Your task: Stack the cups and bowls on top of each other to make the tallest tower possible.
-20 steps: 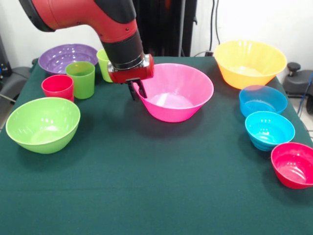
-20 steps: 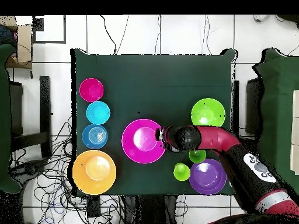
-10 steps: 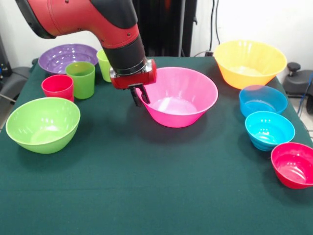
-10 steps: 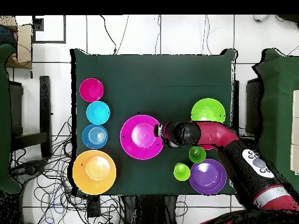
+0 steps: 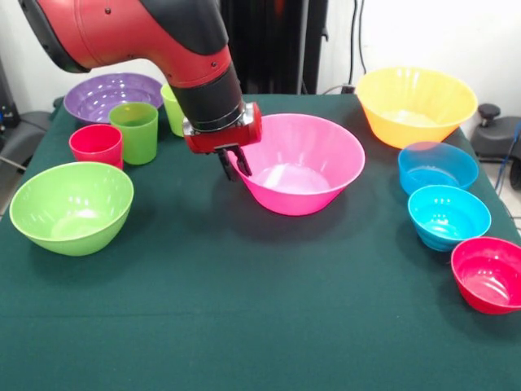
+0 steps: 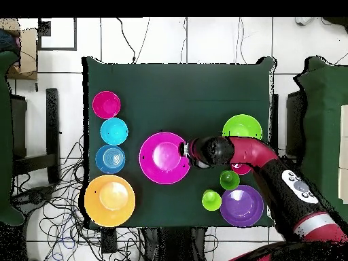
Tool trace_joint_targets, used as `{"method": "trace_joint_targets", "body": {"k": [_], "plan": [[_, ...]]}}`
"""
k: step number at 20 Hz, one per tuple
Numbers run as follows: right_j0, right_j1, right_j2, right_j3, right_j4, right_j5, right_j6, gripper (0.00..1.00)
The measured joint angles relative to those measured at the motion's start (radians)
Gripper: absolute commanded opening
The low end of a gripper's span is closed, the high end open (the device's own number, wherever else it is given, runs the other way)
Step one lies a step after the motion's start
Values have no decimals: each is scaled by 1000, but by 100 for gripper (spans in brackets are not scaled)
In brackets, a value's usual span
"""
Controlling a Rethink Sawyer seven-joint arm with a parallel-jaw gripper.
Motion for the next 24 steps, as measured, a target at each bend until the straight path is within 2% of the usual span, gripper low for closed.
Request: {"method": "trace_joint_targets", "body": {"k": [24], "plan": [[-5,17,41,-50,0,46,-33,0]]}}
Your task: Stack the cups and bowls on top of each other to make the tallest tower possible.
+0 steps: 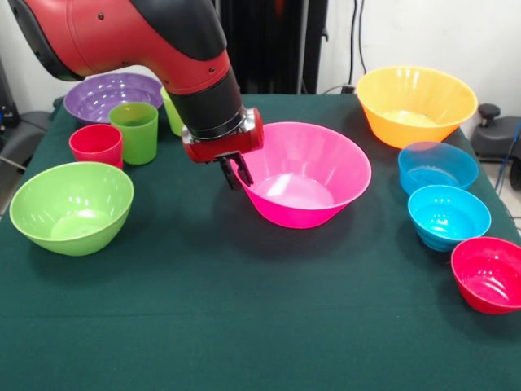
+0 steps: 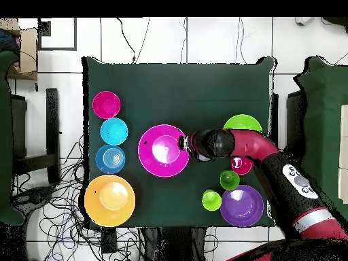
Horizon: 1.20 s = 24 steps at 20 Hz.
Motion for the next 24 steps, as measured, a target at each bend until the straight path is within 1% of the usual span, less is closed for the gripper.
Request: {"method": "trace_joint_targets", "body": {"k": [24], "plan": [[-9,1,12,-13,0,7,0,0]]}}
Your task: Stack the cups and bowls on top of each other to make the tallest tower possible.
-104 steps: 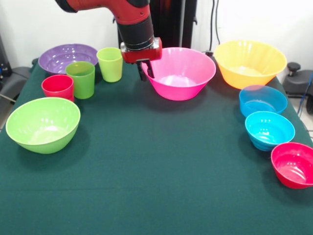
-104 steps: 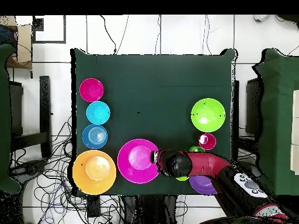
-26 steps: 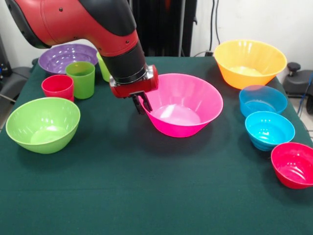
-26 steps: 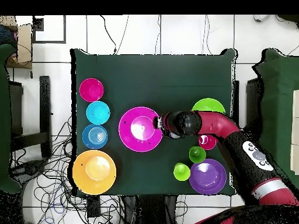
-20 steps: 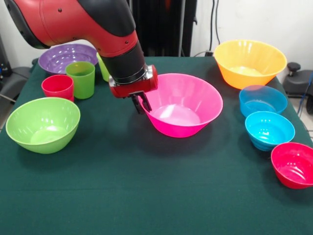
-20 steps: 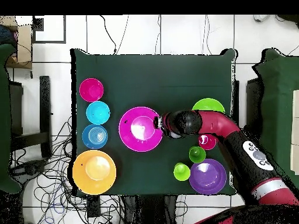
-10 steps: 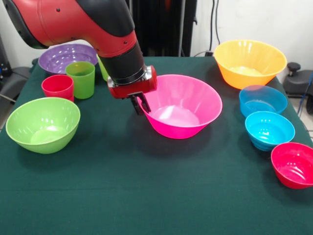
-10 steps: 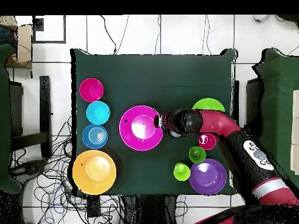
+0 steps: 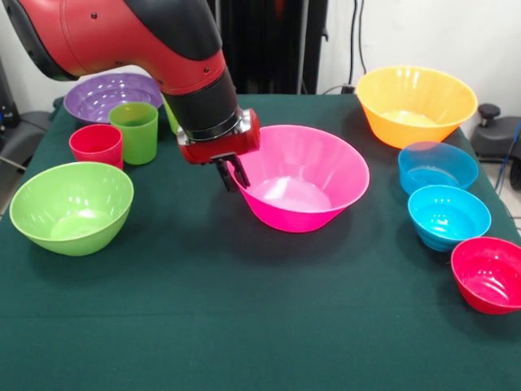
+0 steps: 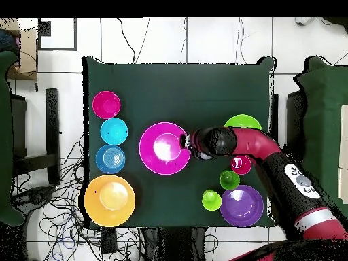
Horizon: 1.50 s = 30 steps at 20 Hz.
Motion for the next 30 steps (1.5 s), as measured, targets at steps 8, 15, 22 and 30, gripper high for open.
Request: {"method": "trace_joint_targets", "body": {"k": [8,15,22,30], "plan": [[-19,0,15,0,0,0,0,0],[-28,0,21,0,-8,0,0,100],[-37,0,26,0,-30,0,0,100],[-46,0,28,-3,-56,0,0,100]]}}
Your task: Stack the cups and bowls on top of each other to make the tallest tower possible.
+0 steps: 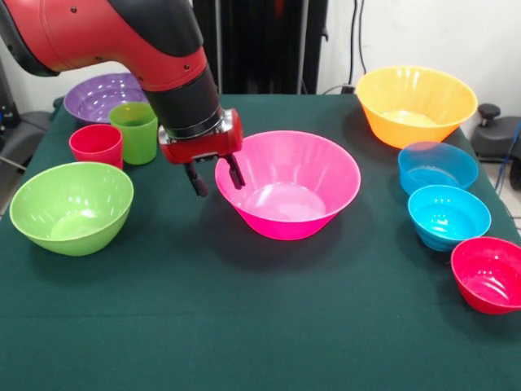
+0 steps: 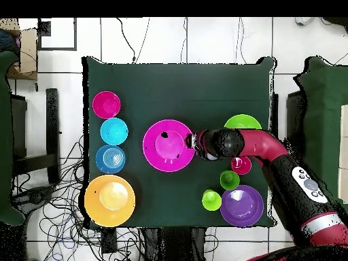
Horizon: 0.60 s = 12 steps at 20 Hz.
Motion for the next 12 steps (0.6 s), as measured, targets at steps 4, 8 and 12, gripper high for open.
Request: {"method": "trace_joint_targets", "body": {"k": [4,8,12], "plan": [[0,0,0,-1,-12,0,0,100],[0,0,2,-1,-15,0,0,100],[0,-11,10,0,-15,0,0,100]]}}
